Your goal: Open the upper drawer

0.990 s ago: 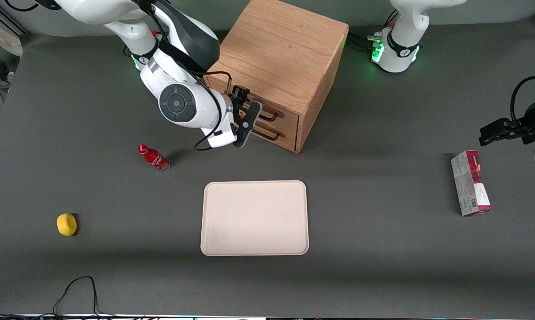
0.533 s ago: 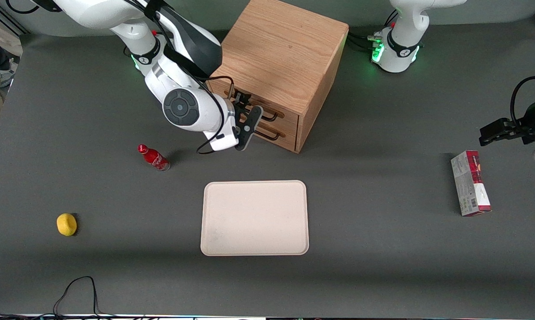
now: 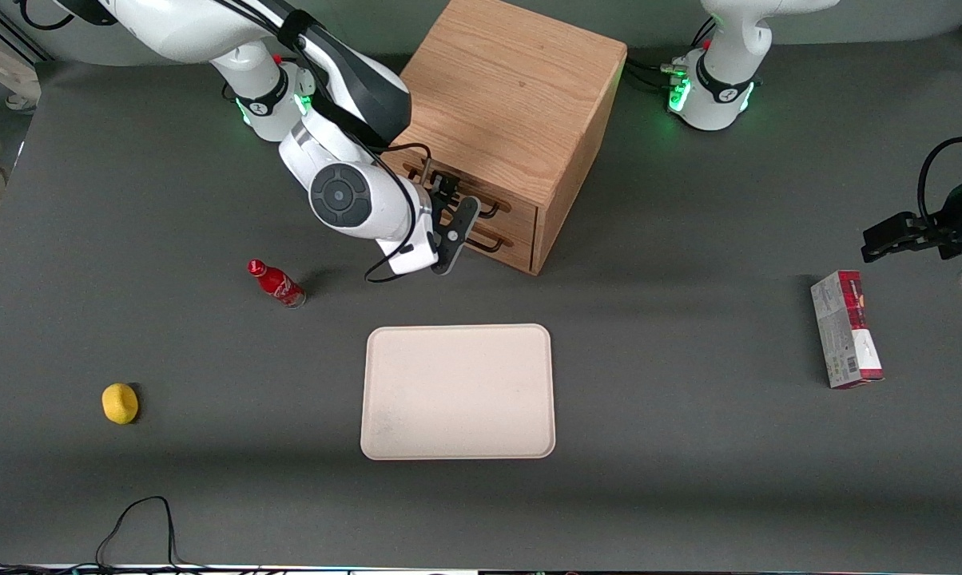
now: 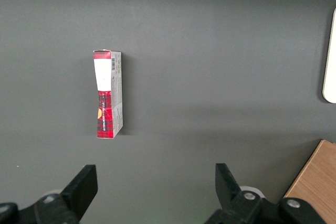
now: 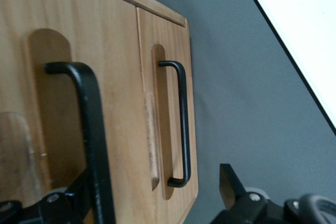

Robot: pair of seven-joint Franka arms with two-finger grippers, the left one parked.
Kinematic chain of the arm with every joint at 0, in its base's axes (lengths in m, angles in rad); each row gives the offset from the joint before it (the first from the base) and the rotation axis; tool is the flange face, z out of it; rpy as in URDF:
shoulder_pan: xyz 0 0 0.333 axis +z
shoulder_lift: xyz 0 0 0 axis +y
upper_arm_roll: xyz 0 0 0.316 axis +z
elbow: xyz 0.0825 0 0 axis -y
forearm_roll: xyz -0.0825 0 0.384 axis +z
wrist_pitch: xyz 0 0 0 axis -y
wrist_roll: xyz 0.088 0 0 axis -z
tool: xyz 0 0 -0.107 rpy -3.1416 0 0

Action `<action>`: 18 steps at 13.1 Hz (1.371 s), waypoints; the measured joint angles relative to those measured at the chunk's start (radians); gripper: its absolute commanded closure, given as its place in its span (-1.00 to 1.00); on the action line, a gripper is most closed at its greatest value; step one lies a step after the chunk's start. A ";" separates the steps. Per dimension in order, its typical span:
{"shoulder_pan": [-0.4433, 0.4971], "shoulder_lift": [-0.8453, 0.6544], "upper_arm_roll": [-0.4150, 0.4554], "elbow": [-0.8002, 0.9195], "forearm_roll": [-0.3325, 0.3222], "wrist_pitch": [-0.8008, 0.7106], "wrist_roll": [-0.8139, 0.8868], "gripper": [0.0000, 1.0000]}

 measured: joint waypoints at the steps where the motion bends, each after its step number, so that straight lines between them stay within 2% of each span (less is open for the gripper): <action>1: 0.000 0.003 0.000 -0.001 -0.006 0.004 -0.001 -1.00; 4: 0.001 0.004 0.005 0.003 -0.047 0.006 -0.001 -1.00; 7: -0.003 0.010 -0.003 0.031 -0.178 0.010 -0.001 -1.00; 8: -0.008 0.014 -0.007 0.040 -0.200 0.010 -0.001 -1.00; 13: -0.017 0.031 -0.067 0.114 -0.214 0.012 -0.020 -1.00; 18: -0.022 0.070 -0.190 0.204 -0.214 0.016 -0.165 -1.00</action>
